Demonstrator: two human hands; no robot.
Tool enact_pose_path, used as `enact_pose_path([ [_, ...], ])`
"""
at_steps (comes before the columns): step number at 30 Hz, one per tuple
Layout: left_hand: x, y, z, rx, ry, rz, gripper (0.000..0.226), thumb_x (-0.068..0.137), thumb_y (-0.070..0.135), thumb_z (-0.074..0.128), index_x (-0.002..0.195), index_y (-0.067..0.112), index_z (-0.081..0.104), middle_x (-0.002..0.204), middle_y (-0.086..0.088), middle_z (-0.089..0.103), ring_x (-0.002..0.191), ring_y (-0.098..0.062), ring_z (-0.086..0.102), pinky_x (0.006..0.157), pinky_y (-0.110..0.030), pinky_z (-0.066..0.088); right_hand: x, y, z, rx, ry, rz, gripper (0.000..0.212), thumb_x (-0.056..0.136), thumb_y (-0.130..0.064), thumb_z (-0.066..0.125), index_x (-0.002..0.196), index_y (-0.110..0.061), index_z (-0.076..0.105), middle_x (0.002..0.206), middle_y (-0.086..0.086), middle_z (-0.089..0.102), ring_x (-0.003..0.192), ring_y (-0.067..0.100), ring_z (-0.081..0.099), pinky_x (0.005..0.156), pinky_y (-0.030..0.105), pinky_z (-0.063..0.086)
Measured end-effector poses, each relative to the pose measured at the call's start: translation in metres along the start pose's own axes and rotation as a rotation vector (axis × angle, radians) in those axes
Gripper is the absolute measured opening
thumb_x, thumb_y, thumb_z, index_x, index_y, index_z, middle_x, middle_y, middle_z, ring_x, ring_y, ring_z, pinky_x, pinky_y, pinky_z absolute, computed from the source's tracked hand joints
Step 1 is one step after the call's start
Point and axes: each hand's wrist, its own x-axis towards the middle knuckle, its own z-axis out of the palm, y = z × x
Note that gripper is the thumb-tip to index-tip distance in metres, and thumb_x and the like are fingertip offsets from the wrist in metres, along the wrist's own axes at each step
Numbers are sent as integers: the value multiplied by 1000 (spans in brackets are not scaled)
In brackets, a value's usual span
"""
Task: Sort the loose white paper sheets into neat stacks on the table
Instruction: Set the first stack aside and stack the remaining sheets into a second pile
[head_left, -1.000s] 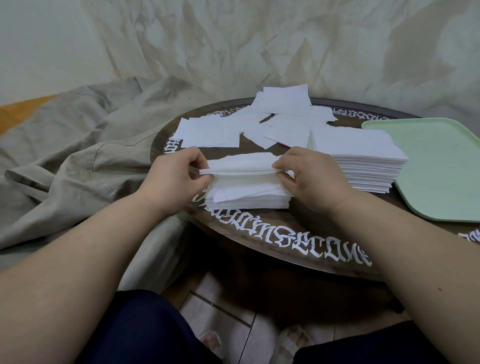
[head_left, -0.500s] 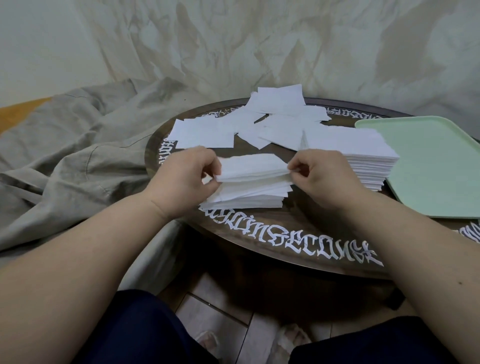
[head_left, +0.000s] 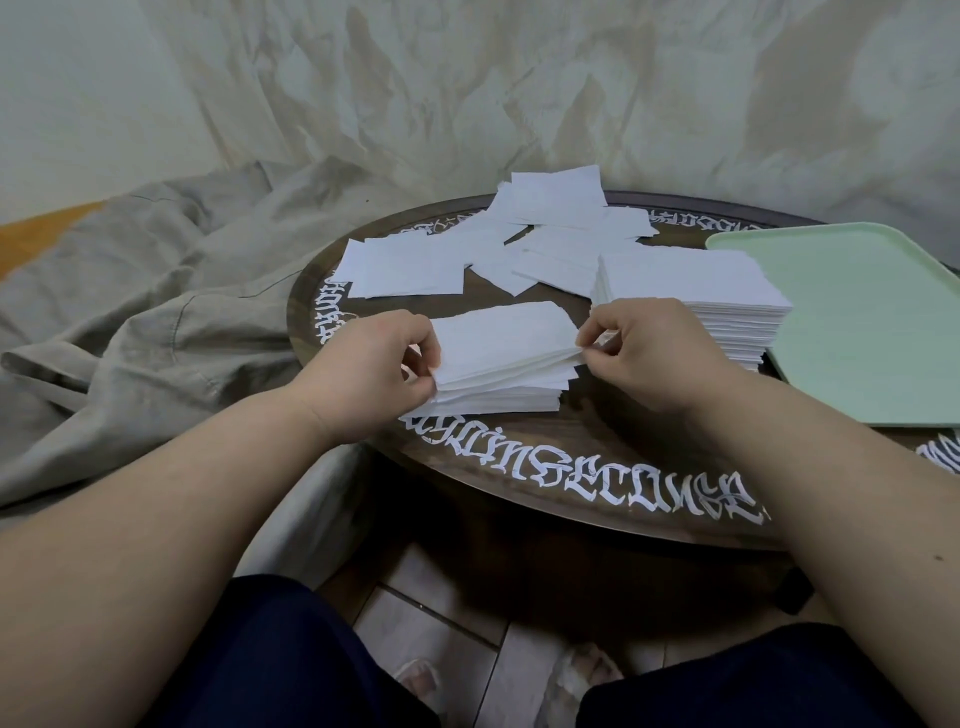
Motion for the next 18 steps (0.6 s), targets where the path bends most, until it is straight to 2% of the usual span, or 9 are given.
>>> enact_pose_path([
  [3,1,-1,2,22,-2,-16,16,75,7,66,77,21,59,88,3,66,79,-13,61,81,-35,52,0,-1,1,-6,-13,-7,10,85,-17,63,92,-18,70,71,-11,55,87,17,62,72,23,42],
  [9,2,-5,2,48,7,-26,17,77,5,65,78,21,60,90,2,67,80,-13,61,77,-27,48,0,-3,4,30,-10,-3,10,85,-16,63,91,-18,71,75,-8,59,86,16,62,75,26,45],
  [13,2,-5,3,28,27,-27,15,77,5,64,78,19,62,91,2,66,81,-13,61,78,-29,50,0,0,6,55,-1,6,10,86,-15,63,91,-16,71,81,-4,65,84,14,62,72,24,42],
  [16,1,-6,3,21,23,-12,15,76,5,63,77,20,63,91,2,67,79,-11,60,78,-29,51,1,1,7,51,-11,5,13,86,-14,62,95,-15,72,89,-1,68,82,9,57,72,20,39],
  [18,0,-6,3,-9,15,-9,14,75,8,65,76,22,61,92,4,66,78,-6,58,77,-28,51,2,2,8,68,-14,7,16,86,-12,62,98,-13,71,95,1,69,86,11,59,77,21,42],
])
